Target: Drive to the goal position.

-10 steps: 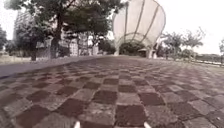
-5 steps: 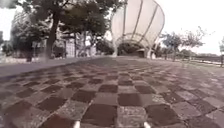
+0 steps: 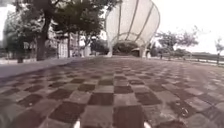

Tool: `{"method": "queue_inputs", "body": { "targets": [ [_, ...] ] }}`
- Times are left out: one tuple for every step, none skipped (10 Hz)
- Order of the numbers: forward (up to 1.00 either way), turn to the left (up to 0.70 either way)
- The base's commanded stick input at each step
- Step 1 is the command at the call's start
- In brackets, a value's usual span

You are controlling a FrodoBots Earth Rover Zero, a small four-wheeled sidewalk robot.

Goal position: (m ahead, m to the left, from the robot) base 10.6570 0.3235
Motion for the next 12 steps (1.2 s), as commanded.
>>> {"method": "queue_inputs", "body": {
  "targets": [
    [0.85, 0.12],
    [0.85, 0.12],
    [0.85, 0.12],
    [0.85, 0.12],
    [0.85, 0.12],
    [0.85, 0.12],
    [0.85, 0.12],
    [0.85, 0.12],
    [0.85, 0.12],
    [0.85, 0.0],
    [0.85, -0.17],
    [0.85, -0.19]
  ]
}}
